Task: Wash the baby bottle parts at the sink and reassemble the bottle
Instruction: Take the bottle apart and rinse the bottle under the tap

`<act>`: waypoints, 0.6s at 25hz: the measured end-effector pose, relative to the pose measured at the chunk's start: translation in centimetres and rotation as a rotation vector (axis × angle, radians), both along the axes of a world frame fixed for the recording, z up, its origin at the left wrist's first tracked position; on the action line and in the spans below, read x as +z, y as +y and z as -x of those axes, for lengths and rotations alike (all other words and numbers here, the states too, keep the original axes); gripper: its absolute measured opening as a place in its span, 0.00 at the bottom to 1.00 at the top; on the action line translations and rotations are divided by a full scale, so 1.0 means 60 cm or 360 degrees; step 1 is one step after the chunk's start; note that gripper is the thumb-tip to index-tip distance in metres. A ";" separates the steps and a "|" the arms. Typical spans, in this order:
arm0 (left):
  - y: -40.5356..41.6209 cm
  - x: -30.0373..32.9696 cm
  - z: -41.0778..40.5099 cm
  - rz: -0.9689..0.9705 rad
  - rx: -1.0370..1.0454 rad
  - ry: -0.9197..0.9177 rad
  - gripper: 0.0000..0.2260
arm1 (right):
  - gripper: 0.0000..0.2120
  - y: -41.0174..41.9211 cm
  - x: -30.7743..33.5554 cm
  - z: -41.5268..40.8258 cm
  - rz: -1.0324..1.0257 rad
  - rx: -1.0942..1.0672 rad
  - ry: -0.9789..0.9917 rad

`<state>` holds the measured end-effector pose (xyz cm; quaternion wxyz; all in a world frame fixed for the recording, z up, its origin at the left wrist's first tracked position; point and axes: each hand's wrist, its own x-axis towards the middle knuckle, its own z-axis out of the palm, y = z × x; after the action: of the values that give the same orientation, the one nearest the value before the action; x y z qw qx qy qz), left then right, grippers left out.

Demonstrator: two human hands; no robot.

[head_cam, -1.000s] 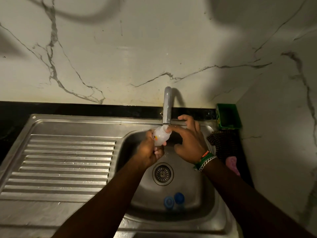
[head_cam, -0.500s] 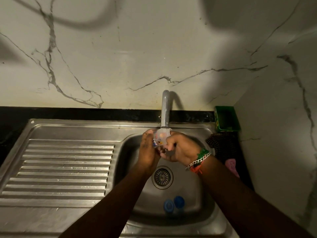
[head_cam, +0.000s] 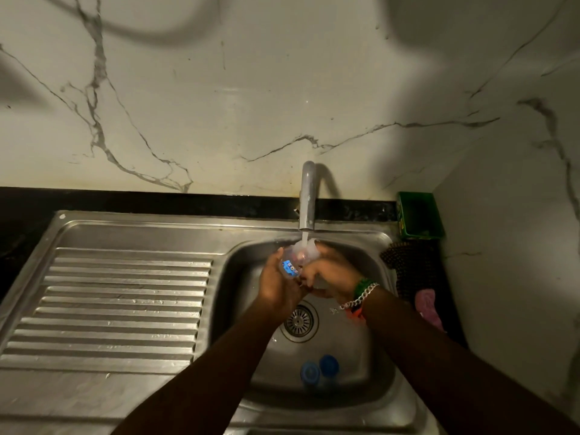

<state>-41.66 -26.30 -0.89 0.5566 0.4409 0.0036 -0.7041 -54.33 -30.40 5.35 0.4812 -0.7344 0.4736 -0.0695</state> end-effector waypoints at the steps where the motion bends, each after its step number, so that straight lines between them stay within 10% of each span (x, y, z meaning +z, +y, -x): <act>1: -0.001 0.001 -0.011 -0.0063 -0.0116 -0.0062 0.26 | 0.20 -0.008 -0.009 0.005 0.0177 -0.0049 0.0027; 4: -0.005 0.006 -0.028 -0.0177 -0.0294 -0.0251 0.25 | 0.28 -0.012 -0.025 0.022 0.0622 0.0413 0.0541; 9: 0.006 0.006 0.000 0.0063 0.0006 0.0013 0.28 | 0.20 -0.016 -0.014 -0.011 -0.0168 -0.0012 0.0154; 13: -0.003 0.004 -0.019 -0.0161 -0.0164 -0.0204 0.27 | 0.29 -0.018 -0.028 0.018 0.0557 0.0374 0.0706; 15: -0.008 0.014 -0.018 -0.0162 -0.0097 -0.0212 0.24 | 0.27 -0.016 -0.016 0.011 0.0422 0.0297 0.0535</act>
<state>-40.57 -26.80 -0.05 0.5107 0.5144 -0.0110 -0.6888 -55.02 -31.34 4.40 0.2992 -0.8330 0.4639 0.0370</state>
